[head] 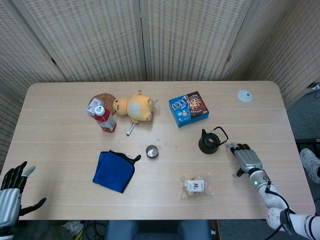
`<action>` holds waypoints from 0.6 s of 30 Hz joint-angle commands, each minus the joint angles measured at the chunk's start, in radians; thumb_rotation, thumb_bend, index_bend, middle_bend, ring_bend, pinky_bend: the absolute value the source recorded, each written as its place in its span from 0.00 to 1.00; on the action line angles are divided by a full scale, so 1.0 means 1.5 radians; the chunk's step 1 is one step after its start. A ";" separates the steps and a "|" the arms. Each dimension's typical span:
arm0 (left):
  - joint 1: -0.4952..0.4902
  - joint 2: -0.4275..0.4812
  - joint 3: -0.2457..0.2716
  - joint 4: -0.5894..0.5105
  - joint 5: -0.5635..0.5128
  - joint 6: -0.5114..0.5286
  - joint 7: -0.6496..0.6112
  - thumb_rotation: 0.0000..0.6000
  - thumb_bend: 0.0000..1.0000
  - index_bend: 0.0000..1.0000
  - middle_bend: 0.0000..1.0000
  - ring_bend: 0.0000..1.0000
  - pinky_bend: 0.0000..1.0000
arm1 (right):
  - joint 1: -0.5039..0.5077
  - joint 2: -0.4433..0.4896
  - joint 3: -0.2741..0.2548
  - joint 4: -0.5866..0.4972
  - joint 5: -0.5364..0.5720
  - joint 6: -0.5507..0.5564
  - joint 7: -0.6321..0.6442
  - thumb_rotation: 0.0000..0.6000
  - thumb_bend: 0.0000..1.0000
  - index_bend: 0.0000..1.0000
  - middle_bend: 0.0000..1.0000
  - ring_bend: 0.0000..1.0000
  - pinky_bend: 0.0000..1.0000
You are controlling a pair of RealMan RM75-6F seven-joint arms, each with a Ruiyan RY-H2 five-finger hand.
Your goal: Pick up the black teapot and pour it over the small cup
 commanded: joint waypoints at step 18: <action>0.002 0.003 0.000 -0.002 -0.002 0.001 0.002 1.00 0.00 0.12 0.00 0.00 0.00 | 0.037 -0.047 0.028 0.061 0.036 -0.006 -0.006 1.00 0.00 0.00 0.01 0.00 0.00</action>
